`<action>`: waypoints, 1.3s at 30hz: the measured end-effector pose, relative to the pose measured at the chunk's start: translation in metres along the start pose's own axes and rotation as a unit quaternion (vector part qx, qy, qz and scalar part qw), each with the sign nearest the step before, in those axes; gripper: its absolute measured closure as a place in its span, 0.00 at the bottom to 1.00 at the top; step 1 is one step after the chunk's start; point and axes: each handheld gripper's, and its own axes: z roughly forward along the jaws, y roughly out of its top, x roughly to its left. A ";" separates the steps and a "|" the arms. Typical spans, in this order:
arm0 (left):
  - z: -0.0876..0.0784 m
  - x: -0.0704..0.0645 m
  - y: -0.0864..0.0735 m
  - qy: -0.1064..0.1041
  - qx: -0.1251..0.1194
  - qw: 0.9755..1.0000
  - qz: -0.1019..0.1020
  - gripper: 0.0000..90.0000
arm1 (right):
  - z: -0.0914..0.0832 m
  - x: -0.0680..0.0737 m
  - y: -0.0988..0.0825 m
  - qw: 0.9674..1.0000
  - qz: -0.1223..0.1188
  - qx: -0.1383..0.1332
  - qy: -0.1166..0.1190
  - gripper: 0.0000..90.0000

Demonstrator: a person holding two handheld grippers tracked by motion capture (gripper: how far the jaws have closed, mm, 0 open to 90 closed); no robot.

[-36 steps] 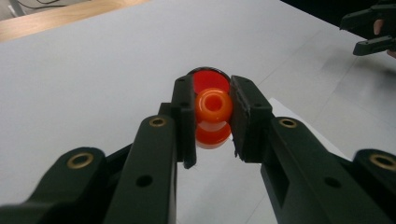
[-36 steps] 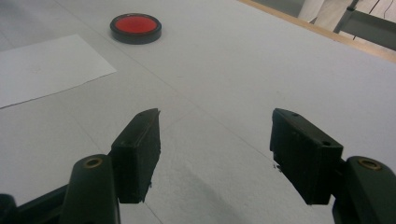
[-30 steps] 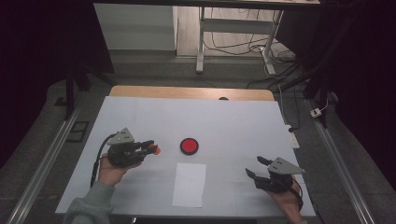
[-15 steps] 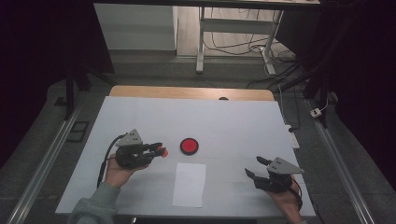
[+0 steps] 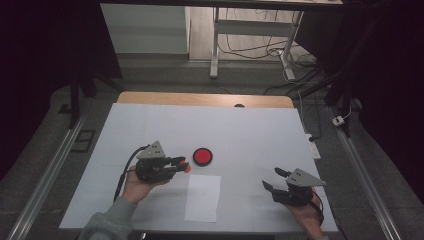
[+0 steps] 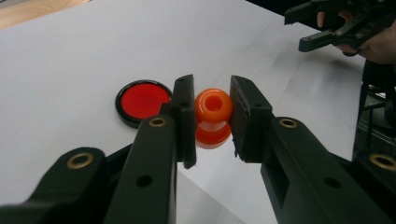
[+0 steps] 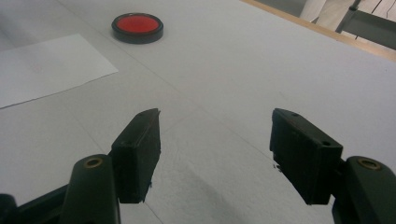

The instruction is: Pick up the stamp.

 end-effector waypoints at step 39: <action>0.045 -0.025 0.019 -0.053 0.020 0.998 0.037 0.81 | -0.001 0.003 0.001 1.000 -0.006 -0.002 0.001 0.37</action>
